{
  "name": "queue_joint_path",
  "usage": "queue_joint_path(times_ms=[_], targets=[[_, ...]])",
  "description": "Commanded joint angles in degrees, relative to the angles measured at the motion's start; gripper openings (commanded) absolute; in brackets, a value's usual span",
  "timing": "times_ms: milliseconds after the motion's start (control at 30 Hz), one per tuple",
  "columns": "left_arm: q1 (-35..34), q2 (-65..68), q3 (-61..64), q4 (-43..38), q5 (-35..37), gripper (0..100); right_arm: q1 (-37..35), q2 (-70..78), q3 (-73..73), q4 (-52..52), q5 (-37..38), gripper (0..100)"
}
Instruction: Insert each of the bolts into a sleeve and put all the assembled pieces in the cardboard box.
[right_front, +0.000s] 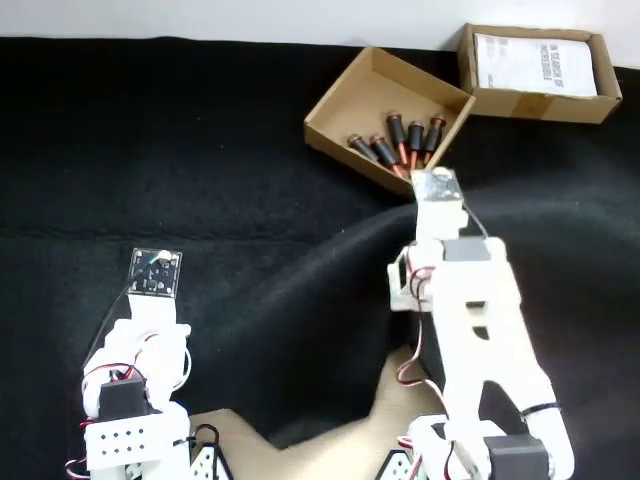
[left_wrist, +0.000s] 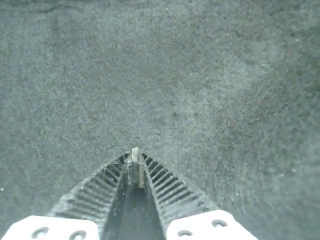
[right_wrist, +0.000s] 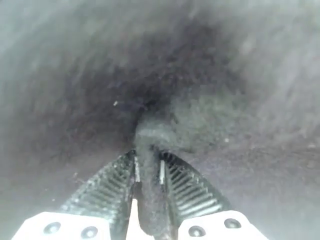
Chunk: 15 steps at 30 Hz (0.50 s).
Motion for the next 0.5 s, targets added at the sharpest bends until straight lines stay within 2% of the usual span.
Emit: queue_joint_path(times_ms=[0,67,200,267,467], targets=[[-0.5,-0.1,1.5,0.1,-0.4,1,-0.3,-1.5,-8.2,20.3,10.8,0.8],[-0.5,-0.1,1.5,0.1,-0.5,1,-0.3,-1.5,-9.5,30.5,18.5,0.8],[-0.5,-0.1,1.5,0.1,-0.5,1,2.8,-5.0,-4.0,30.5,28.3,0.8],[-0.5,-0.1,1.5,0.1,-0.5,1,2.1,-6.5,-0.7,30.5,32.7,0.8],[-0.5,-0.1,1.5,0.2,-0.5,1,1.8,-7.3,1.5,30.4,33.7,1.0]])
